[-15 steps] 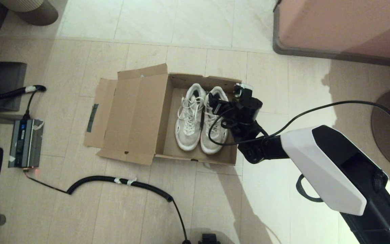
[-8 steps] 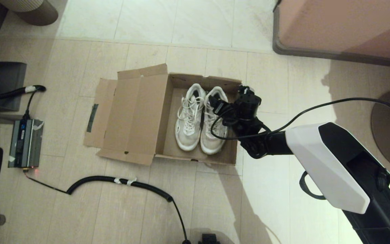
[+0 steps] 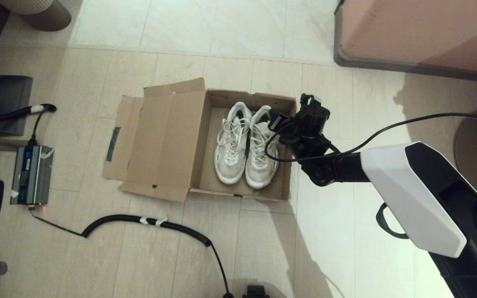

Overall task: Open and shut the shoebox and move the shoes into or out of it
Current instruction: Put the shoes out of the shoe box

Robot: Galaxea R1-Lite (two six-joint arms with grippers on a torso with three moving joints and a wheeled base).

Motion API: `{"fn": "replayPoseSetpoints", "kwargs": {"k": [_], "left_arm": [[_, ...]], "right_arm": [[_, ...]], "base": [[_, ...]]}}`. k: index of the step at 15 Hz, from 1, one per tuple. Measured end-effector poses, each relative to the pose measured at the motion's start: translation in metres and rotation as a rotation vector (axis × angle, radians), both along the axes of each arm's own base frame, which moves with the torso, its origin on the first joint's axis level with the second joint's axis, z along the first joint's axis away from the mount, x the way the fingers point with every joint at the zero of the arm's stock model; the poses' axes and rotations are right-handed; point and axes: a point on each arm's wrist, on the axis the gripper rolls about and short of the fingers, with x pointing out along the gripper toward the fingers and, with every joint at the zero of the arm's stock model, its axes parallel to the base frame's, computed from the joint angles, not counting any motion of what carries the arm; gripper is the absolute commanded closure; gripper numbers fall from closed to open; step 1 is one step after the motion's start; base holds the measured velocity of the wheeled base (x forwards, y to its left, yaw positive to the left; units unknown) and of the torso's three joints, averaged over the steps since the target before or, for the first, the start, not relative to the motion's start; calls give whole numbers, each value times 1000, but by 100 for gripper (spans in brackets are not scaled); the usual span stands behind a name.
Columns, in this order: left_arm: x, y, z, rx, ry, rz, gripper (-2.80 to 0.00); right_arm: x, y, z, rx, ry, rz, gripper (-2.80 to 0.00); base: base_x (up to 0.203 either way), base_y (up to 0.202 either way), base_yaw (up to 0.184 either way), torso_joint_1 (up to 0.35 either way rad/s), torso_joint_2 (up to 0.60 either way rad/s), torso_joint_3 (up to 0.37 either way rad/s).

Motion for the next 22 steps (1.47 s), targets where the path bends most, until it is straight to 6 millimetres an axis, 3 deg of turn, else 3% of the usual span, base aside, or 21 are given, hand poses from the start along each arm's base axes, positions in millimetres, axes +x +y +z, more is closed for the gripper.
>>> {"fn": "replayPoseSetpoints", "kwargs": {"k": [7,11,15,18,22], "left_arm": [[0,0,0,0,0,0,0],[0,0,0,0,0,0,0],[0,0,0,0,0,0,0],[0,0,0,0,0,0,0],[0,0,0,0,0,0,0]], "right_arm": [[-15,3,9,-55,220,-36,0],[-31,-4,21,-248,374,-53,0],[-37,-9,32,-346,374,-87,0],[-36,-3,22,-375,401,-74,0],[-36,16,-9,-447,463,-50,0]], "base": [[0,0,0,0,0,0],[0,0,0,0,0,0],[0,0,0,0,0,0],[0,0,0,0,0,0],[0,0,0,0,0,0]]}}
